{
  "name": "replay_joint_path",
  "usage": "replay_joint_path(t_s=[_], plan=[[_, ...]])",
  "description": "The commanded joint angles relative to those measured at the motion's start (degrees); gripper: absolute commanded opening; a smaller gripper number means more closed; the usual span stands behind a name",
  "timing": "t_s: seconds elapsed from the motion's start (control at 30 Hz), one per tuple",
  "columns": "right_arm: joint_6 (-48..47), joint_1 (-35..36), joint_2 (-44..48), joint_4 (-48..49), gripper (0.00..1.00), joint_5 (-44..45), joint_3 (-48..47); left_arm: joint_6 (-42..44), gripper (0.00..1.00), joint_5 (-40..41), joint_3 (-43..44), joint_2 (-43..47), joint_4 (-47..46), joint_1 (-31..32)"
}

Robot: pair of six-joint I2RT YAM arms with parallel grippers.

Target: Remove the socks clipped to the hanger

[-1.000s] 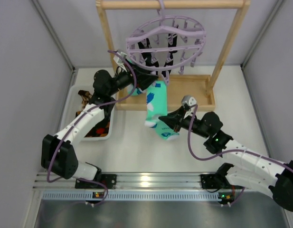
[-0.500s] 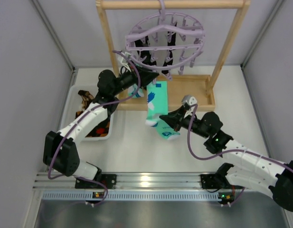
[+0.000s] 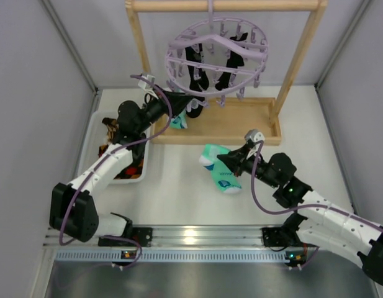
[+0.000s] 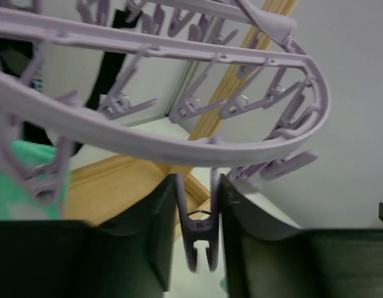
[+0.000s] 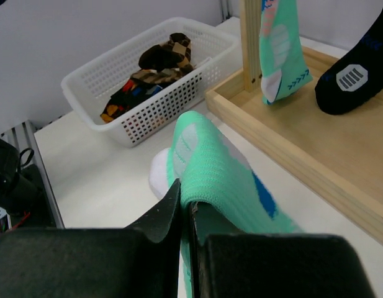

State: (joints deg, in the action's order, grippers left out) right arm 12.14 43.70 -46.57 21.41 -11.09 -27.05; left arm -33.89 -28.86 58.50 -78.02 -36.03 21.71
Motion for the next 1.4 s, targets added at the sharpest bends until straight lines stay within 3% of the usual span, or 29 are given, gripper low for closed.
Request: replay_joint_path(t_s=[0.0,0.03,0.17,0.23,0.27,0.3,0.33,0.47,0.7,0.87,1.2,1.23,1.27,1.3,1.37], plan=[[0.1,-0.3,-0.8,-2.1,0.0,1.7,-4.1,3.3,0.37,5.1,-6.4,8.5,3.6,-0.4],[0.0,-0.4,-1.5,-2.8,0.0,1.6,-4.8,5.2,0.56,6.7,-7.3,9.9,5.7,-0.4],[0.2,-0.4,-7.0,-2.3,0.0,-0.3,-9.6,9.6,0.71,17.9,-9.5,18.2,20.7,-0.3],[0.9,-0.4,-9.3,-1.2,0.0,-1.9,-11.2,10.3,0.89,23.5,-9.9,21.6,30.9,-0.3],[1.6,-0.3,-11.9,0.2,0.0,-2.7,-13.0,10.0,0.93,32.5,-9.2,24.0,34.9,-0.3],[2.2,-0.3,-13.3,0.7,0.0,-4.2,-14.2,8.8,0.97,36.4,-8.6,25.4,40.5,-0.3],[2.8,-0.1,-14.8,1.2,0.0,-4.8,-16.8,8.3,0.98,44.2,-8.0,26.4,48.7,-0.3],[2.1,3.7,-24.2,1.6,0.0,-4.0,-24.7,6.0,0.98,58.6,-4.9,32.6,66.7,-0.3],[0.3,12.5,-41.0,1.7,0.0,2.6,-43.2,8.9,0.98,69.0,3.8,40.0,85.0,-0.4],[0.3,15.2,-54.9,1.4,0.0,2.7,-59.6,13.8,0.98,74.3,3.8,48.9,86.0,-0.3],[1.5,17.6,-84.0,-11.6,0.0,-1.6,-98.6,7.9,0.98,74.7,-3.1,59.4,85.5,0.0],[2.0,17.6,-85.9,-12.9,0.08,-1.8,-102.6,7.9,0.98,74.8,-3.1,59.6,85.5,0.0],[2.1,17.6,-88.1,-14.0,0.49,-2.5,-103.5,7.9,0.98,74.2,-3.4,59.8,85.4,0.2],[1.8,17.8,-88.3,-15.1,0.67,-2.2,-103.4,8.0,0.98,73.7,-3.5,59.9,85.4,0.2],[1.1,18.0,-83.6,-13.5,0.75,-0.6,-96.6,8.0,0.98,72.6,-3.5,59.9,85.3,0.3]])
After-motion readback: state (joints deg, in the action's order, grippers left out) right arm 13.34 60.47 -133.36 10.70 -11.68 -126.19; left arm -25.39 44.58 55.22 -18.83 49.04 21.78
